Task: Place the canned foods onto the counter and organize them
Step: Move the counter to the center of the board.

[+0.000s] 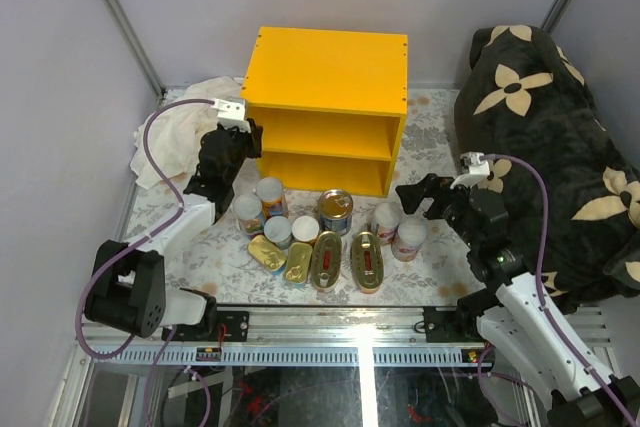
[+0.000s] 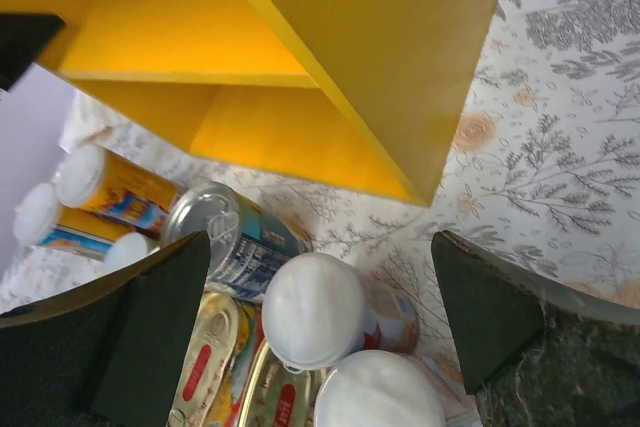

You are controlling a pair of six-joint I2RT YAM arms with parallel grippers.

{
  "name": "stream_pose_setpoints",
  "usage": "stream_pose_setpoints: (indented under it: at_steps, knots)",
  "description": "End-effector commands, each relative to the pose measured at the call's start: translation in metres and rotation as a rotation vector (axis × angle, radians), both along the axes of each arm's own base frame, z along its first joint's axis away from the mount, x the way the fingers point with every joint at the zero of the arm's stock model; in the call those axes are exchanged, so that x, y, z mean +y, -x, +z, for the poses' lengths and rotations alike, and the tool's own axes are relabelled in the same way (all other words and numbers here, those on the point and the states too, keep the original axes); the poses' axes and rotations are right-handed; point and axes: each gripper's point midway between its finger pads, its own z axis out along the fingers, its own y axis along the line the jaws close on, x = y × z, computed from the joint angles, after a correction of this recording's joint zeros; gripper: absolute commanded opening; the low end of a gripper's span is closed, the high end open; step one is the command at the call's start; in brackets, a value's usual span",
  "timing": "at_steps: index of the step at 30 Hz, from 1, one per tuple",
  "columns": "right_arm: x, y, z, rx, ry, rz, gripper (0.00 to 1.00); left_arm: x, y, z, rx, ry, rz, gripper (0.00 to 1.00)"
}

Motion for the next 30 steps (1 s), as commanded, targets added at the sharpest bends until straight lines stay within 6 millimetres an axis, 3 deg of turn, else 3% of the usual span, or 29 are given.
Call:
stream_pose_setpoints:
  at_steps: [1,3,5,8,12,15,18,22,28,30]
  knots:
    - [0.015,-0.004,0.046,-0.186,-0.129,0.05,0.99,-0.032,0.02,0.005,0.01,0.127,-0.131,0.15]
    - [0.019,-0.007,0.039,-0.116,-0.073,0.08,1.0,-0.031,0.021,0.004,0.017,0.122,-0.128,0.15]
    - [0.011,-0.013,0.028,0.007,-0.065,-0.005,1.0,-0.031,0.022,0.003,0.017,0.119,-0.128,0.16]
    - [0.006,-0.017,0.039,0.084,-0.074,-0.062,0.99,-0.028,0.022,0.002,0.015,0.116,-0.113,0.17]
    - [0.024,-0.004,0.075,-0.033,-0.184,0.054,0.99,-0.025,0.02,-0.002,0.026,0.114,-0.096,0.2]
    - [0.032,0.01,0.083,-0.192,-0.22,0.149,0.99,-0.026,0.022,-0.001,0.027,0.118,-0.102,0.22]
    - [0.016,0.005,0.07,-0.169,-0.19,0.054,1.0,-0.026,0.024,-0.002,0.033,0.115,-0.107,0.22]
    - [0.012,-0.001,0.059,-0.093,-0.099,0.036,0.99,-0.025,0.027,-0.005,0.043,0.107,-0.106,0.22]
    - [0.041,0.0,0.018,0.196,0.031,0.228,0.99,-0.021,0.028,-0.01,0.051,0.101,-0.087,0.22]
    - [0.053,0.004,0.016,0.235,0.017,0.302,0.99,-0.019,0.027,-0.013,0.054,0.093,-0.075,0.22]
